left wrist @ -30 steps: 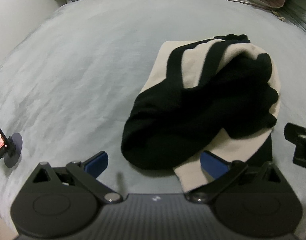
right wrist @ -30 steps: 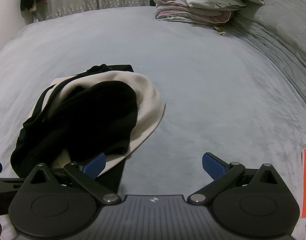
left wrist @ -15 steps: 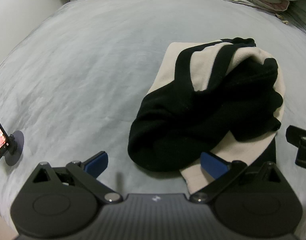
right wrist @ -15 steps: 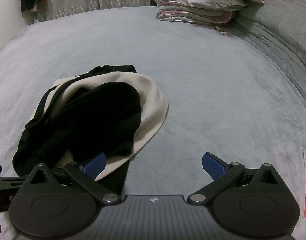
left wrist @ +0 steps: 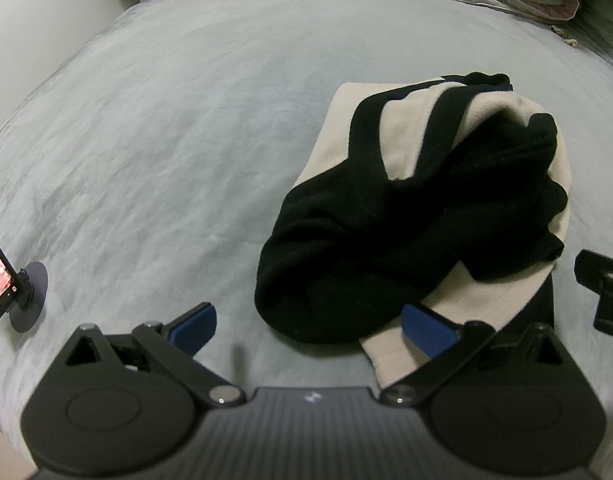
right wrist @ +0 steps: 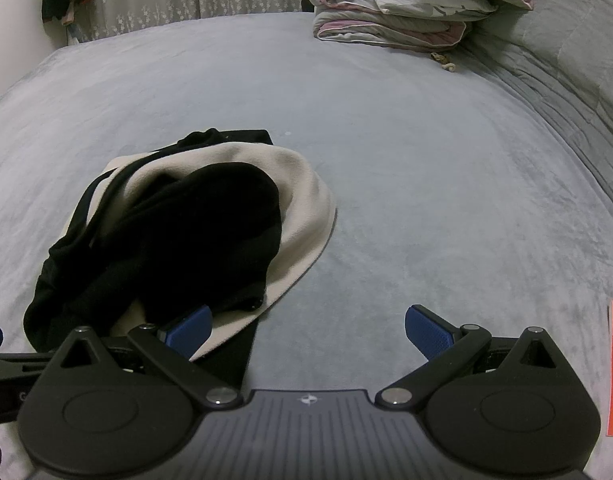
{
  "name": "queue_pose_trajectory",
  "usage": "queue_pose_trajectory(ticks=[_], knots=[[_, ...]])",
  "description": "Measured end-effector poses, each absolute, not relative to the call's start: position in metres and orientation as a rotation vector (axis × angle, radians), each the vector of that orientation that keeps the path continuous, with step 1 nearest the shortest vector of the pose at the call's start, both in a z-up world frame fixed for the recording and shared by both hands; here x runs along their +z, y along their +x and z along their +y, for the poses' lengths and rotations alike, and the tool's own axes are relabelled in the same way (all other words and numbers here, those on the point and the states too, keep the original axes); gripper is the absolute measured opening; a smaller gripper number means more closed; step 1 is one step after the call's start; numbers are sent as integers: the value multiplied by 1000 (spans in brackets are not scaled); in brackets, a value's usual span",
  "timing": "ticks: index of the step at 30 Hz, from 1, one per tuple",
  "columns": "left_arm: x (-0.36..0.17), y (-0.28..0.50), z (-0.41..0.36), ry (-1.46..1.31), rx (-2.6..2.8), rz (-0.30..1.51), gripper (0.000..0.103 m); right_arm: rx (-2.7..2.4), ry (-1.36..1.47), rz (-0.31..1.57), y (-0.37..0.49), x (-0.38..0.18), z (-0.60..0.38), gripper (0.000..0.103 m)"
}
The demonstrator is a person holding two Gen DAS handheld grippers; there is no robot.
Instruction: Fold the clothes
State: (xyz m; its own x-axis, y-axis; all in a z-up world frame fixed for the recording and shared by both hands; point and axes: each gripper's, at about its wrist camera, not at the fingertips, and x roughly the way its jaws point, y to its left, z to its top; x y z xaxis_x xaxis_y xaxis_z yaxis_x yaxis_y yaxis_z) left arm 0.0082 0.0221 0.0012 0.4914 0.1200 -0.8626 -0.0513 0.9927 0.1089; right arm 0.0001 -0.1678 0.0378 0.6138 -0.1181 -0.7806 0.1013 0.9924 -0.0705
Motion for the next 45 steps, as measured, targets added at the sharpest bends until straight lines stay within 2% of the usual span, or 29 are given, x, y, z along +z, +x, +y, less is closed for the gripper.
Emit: queue_pose_trajectory(ticks=[45], knots=[[4,4,24,67,91,1057,103,-116,-35,920,2,32,-161,103]])
